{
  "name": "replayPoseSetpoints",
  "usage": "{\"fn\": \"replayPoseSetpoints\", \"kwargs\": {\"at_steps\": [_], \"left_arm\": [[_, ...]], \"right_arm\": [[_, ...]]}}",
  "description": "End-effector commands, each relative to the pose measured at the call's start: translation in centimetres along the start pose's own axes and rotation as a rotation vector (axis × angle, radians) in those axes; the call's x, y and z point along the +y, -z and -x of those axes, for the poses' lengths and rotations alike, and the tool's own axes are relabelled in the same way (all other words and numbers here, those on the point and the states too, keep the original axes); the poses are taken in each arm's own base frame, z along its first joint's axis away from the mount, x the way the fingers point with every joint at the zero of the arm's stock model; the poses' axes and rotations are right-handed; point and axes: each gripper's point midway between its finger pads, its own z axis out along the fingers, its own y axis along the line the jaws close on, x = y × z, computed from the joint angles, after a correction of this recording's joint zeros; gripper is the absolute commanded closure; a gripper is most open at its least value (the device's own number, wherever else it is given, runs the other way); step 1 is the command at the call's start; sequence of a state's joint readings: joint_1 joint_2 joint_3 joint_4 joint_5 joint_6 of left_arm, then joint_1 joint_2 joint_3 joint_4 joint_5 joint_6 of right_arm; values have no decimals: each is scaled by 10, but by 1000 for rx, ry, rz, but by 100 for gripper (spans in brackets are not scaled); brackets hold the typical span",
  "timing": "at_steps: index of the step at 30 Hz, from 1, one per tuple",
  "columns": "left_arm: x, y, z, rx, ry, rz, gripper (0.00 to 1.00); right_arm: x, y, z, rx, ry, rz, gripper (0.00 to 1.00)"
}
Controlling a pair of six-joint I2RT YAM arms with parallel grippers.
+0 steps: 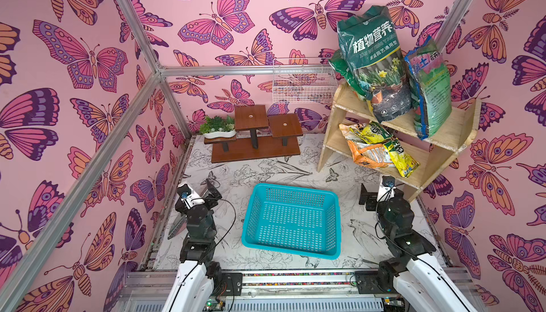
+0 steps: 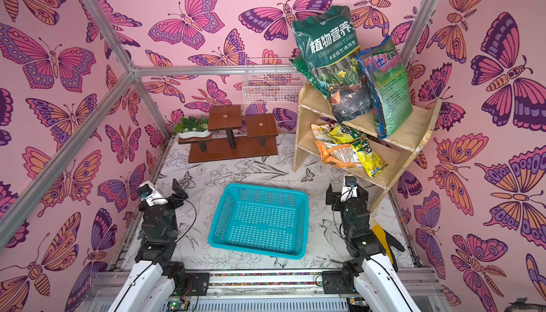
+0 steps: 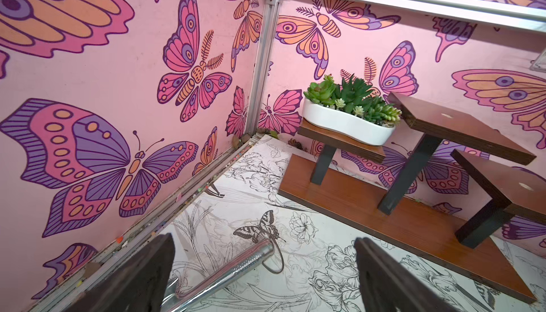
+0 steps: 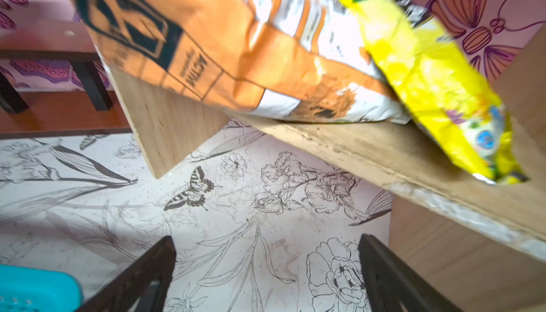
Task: Take down the fertilizer bag from the shelf
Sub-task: Pick up the fertilizer bag from the shelf.
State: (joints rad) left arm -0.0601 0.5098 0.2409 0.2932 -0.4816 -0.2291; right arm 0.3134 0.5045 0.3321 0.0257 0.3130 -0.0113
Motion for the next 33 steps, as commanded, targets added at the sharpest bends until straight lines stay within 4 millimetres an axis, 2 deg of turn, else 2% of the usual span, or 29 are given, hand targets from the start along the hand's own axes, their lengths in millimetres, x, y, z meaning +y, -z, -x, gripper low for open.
{"fn": "replayPoseSetpoints", "kwargs": {"at_steps": [1, 7, 9, 10, 11, 13, 15, 17, 19, 21, 25, 33], "left_arm": [[-1, 5, -26, 71, -2, -35, 0], [23, 17, -29, 10, 89, 47, 0], [41, 22, -24, -29, 187, 137, 0], [43, 24, -23, -29, 206, 148, 0], [41, 25, -23, -20, 201, 133, 0], [34, 25, -22, -4, 197, 93, 0], [25, 24, -22, 13, 196, 49, 0], [19, 21, -24, 33, 172, 28, 0], [26, 18, -26, 55, 171, 84, 0], [22, 14, -29, 93, 148, 81, 0], [7, 4, -34, 171, 111, 41, 0], [4, -4, -41, 215, 86, 54, 0]], "right_arm": [[7, 15, -9, 57, -5, 56, 3], [17, 51, 28, -43, -82, 176, 5], [3, 61, 48, -81, -189, 123, 1], [-5, 66, 58, -92, -257, 97, 1], [-7, 73, 72, -100, -302, 101, 1], [1, 89, 106, -100, -309, 180, 1], [4, 108, 147, -101, -303, 237, 4], [-7, 123, 181, -95, -313, 208, 4], [-20, 136, 214, -86, -302, 159, 1], [-25, 144, 243, -72, -255, 143, 0], [-36, 138, 276, -14, -156, 60, 1], [-54, 95, 301, 77, 11, -141, 1]]}}
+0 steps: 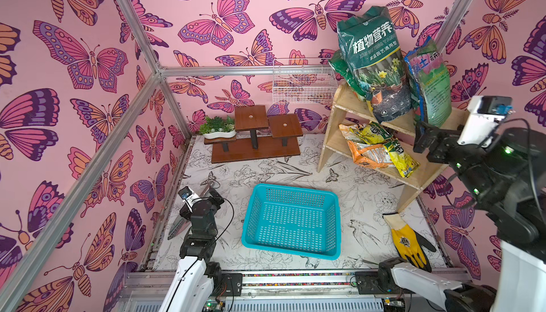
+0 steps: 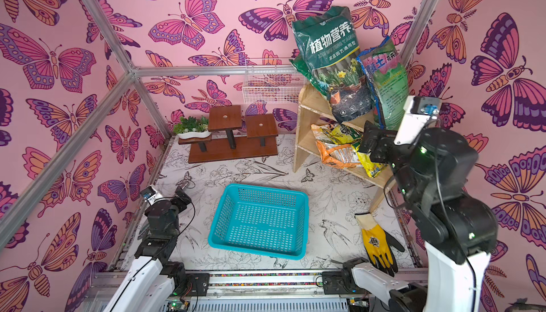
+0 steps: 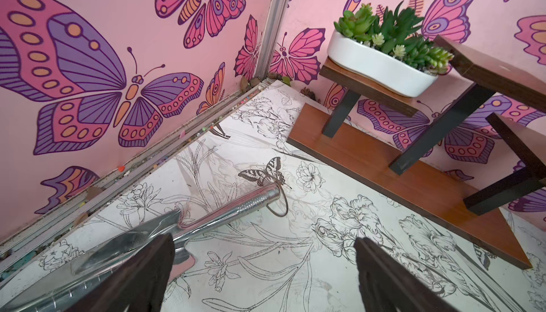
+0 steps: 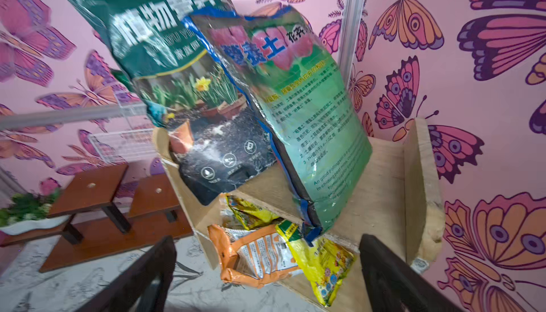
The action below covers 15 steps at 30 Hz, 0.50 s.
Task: Take down the fertilizer bag from the shelf
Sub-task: Pick up the fertilizer bag from the shelf.
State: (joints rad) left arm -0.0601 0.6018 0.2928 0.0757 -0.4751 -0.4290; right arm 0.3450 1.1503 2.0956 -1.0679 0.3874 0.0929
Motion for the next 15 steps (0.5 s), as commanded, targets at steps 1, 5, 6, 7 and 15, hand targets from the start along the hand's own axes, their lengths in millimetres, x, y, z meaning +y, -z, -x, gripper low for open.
{"fn": "replayPoseSetpoints", "kwargs": {"at_steps": [1, 5, 6, 7, 15], "left_arm": [[-3, 1, 4, -2, 3, -11, 0], [-2, 2, 5, -11, 8, -7, 0], [-2, 1, 5, -14, 9, -6, 0], [-2, 1, 5, -17, 12, -7, 0], [-8, -9, 5, -13, 15, -9, 0]], "right_arm": [[-14, -16, -14, 101, 132, -125, 1], [-16, -33, -2, 99, 162, -184, 1], [-16, -36, 0, 97, 168, -189, 1], [-16, -40, 2, 100, 178, -202, 1], [-36, -73, 2, 140, 211, -323, 1]]}}
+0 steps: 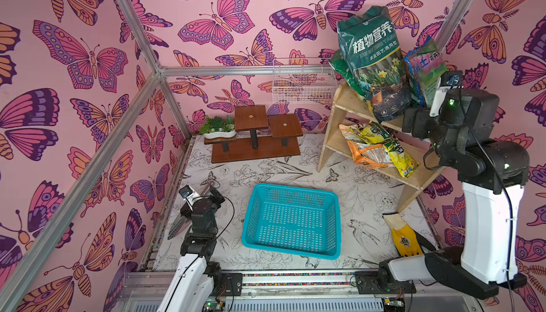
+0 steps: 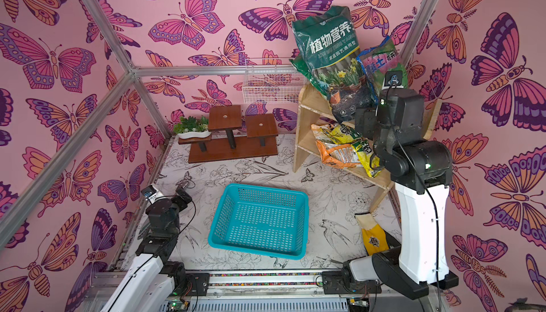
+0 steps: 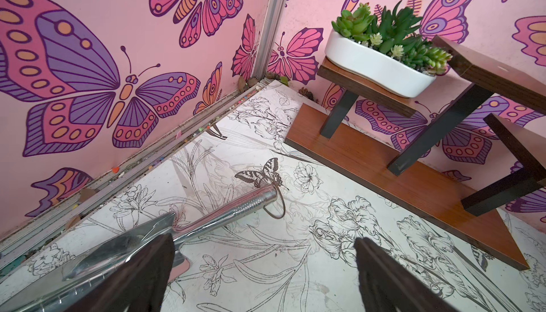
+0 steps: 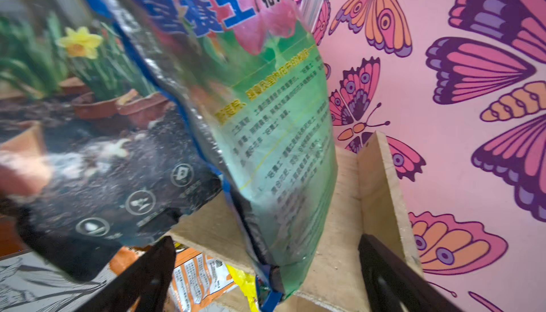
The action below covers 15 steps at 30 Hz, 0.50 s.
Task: Take down the fertilizer bag from the shelf
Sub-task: Pick up the fertilizer bag from the shelf.
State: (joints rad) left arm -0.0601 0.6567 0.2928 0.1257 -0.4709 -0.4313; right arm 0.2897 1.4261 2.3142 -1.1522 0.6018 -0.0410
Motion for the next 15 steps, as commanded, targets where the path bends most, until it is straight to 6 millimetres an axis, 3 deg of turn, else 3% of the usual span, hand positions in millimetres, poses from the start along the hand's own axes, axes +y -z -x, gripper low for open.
{"fn": "replayPoseSetpoints", "kwargs": {"at_steps": [1, 3, 4, 7, 11, 15], "left_arm": [[-6, -4, 8, -15, 14, -4, 0], [-7, -7, 3, 7, 12, -8, 0], [-15, -7, 14, -7, 23, -31, 0], [-26, -5, 23, 16, 43, -62, 0], [-42, 11, 43, 131, 218, -89, 0], [-81, 47, 75, 217, 288, -289, 0]], "right_arm": [[-7, -14, -1, 23, 20, -44, 0], [-1, -21, -1, 33, 12, -20, 1], [1, -24, -1, 37, 12, -11, 1], [4, -32, 0, 44, 4, 0, 9], [-1, -39, -1, 54, -34, 15, 55], [-10, -35, 2, 41, -62, -1, 85]]}}
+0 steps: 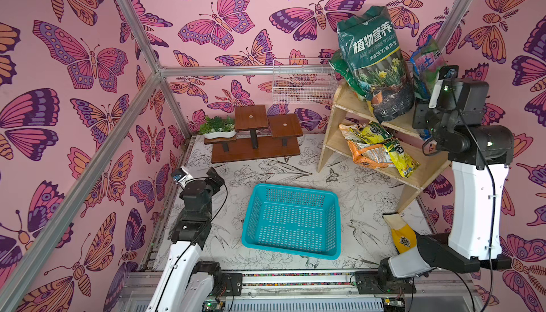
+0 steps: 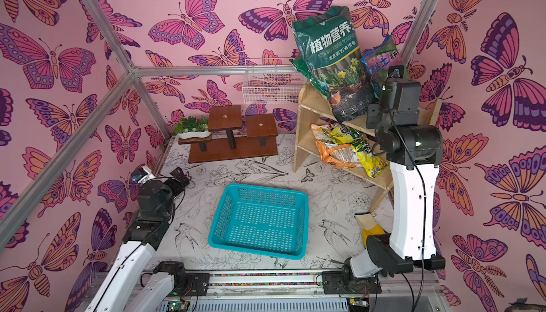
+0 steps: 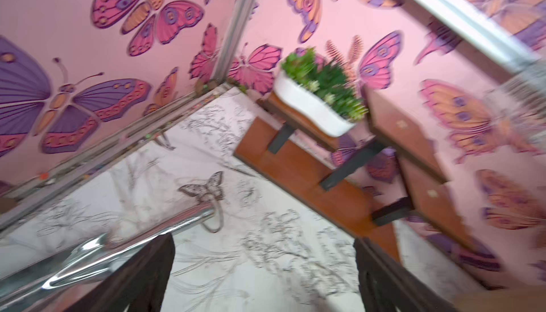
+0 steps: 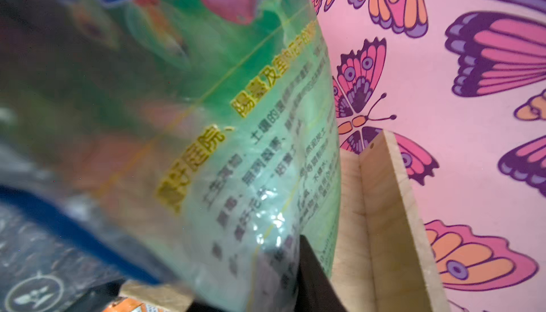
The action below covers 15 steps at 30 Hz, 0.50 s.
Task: Take down the fertilizer bag from the shelf
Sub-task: Pick up the fertilizer bag from the shelf.
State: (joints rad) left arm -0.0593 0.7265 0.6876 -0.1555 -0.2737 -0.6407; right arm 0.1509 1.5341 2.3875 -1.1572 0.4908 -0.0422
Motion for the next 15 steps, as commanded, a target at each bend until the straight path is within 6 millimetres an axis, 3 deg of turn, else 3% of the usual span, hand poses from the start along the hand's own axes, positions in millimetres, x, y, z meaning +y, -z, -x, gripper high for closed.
{"fn": "replayPoseSetpoints", "kwargs": {"at_steps": [1, 5, 8, 10, 15], "left_arm": [[-26, 29, -8, 168, 72, -109, 0], [-58, 67, 27, 221, -11, -198, 0], [-80, 92, 33, 299, -184, -298, 0], [-71, 96, 32, 308, -291, -243, 0], [-39, 80, 17, 238, -380, -115, 0]], "right_arm": [[-4, 9, 5, -23, -47, 18, 88], [-9, 22, 7, -52, -73, 32, 92], [-18, 36, 9, -84, -93, 23, 97], [-24, 46, 10, -103, -105, 16, 100], [-32, 78, 8, -151, -160, 62, 100]]}}
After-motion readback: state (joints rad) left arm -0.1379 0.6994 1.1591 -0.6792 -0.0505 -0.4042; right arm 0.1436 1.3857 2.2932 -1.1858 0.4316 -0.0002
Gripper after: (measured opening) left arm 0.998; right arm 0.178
